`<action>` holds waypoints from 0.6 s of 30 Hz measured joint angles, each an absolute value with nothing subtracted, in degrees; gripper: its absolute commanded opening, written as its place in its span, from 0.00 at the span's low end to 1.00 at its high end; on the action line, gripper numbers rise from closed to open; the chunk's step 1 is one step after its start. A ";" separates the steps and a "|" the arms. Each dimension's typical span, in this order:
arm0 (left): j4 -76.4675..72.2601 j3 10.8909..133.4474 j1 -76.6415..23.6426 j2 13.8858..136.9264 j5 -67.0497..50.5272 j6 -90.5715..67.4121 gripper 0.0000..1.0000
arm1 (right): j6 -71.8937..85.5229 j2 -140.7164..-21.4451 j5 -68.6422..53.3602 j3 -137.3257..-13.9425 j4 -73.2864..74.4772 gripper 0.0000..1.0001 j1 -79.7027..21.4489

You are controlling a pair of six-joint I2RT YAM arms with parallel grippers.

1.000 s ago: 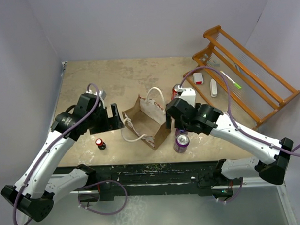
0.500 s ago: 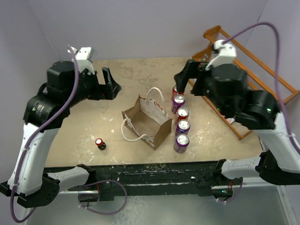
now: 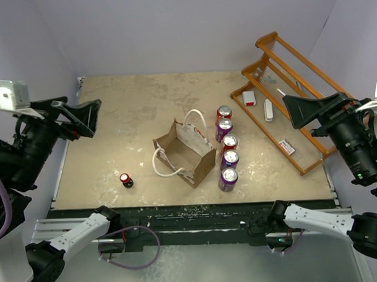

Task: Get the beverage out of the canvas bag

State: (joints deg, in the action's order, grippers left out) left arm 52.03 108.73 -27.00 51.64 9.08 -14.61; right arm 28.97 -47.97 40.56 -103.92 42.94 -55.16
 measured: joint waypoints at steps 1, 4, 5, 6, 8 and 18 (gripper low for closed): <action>51.68 109.32 -27.00 51.44 10.02 -14.28 0.99 | 29.04 -48.07 40.86 -103.88 43.20 1.00 -55.16; 51.33 109.93 -27.00 51.48 12.32 -13.67 0.99 | 29.32 -50.11 41.54 -104.20 44.93 1.00 -55.16; 51.57 109.93 -27.00 51.59 12.91 -13.61 0.99 | 29.39 -51.37 41.78 -104.64 45.71 1.00 -55.16; 51.75 109.91 -27.00 51.75 13.41 -13.41 0.99 | 29.39 -52.90 42.17 -105.21 46.63 1.00 -55.16; 51.94 109.82 -27.00 52.07 14.41 -13.13 0.99 | 29.39 -55.57 42.57 -105.93 47.97 1.00 -55.16; 51.92 107.77 -27.00 52.10 16.49 -12.56 0.99 | 28.71 -59.20 42.57 -106.00 48.99 1.00 -55.16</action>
State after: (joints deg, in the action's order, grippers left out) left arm 51.92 107.77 -27.00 52.10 16.49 -12.56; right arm 28.71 -59.20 42.57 -106.00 48.99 -55.16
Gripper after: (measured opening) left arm 0.992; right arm 0.998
